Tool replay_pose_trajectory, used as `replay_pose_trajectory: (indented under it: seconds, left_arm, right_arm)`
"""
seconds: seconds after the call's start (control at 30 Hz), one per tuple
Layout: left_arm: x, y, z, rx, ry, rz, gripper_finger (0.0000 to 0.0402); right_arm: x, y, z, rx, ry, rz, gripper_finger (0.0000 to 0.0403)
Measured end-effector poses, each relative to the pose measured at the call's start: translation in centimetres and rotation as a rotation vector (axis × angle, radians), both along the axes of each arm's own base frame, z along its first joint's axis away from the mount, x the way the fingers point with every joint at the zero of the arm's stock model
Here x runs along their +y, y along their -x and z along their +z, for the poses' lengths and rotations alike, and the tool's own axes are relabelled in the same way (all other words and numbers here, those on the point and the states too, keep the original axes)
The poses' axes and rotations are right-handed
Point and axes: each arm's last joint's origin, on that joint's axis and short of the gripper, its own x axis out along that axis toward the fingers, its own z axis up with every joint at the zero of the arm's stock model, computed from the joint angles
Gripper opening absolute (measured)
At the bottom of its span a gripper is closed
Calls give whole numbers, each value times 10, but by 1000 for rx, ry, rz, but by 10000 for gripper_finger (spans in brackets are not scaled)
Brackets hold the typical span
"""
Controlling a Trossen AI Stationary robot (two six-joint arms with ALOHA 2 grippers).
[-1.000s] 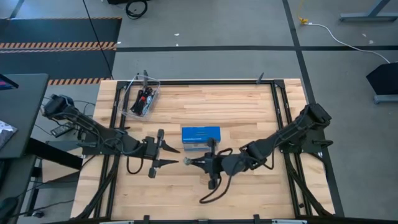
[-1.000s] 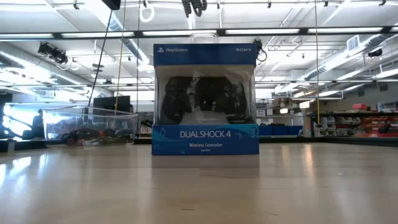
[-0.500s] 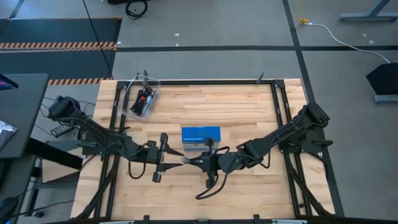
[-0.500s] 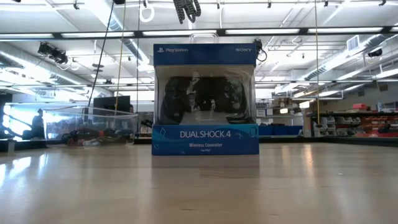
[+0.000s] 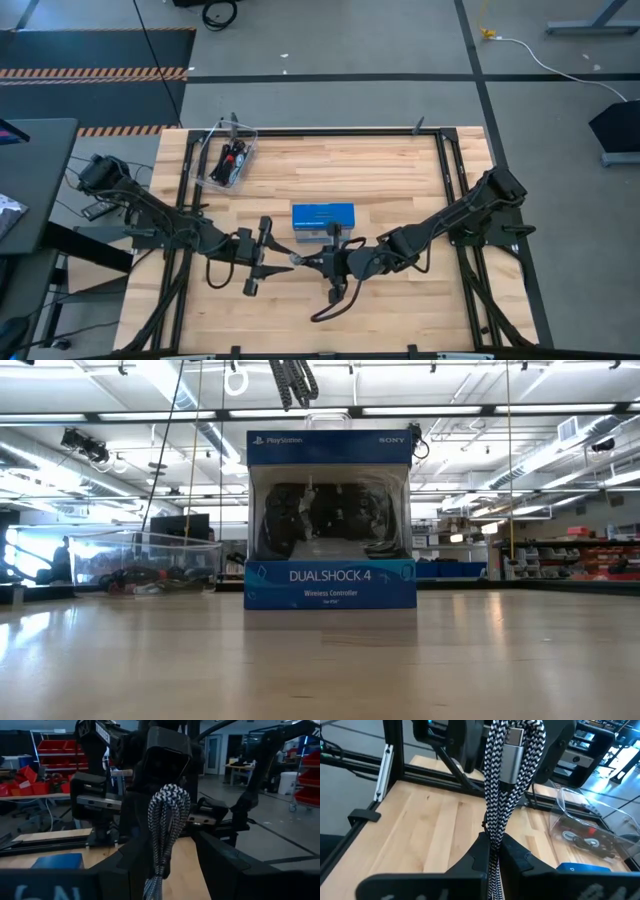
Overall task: Pick and place USB-C Cables
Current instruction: Put the white charger cable into the transparent bin
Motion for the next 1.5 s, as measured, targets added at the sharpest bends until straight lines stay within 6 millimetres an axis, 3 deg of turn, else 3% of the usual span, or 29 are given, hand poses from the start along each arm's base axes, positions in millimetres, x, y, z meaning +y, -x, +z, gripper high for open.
replay_pose_trajectory:
  seconds: [1.17, 1.5]
  left_arm:
    - [5, -9, -11, 41, -2, 190, 167]
    - [4, -16, -16, 4, 8, 213, 167]
  right_arm:
    - [-11, -6, 3, -28, -29, -39, 21]
    - [-14, -17, -14, -7, -3, -49, 21]
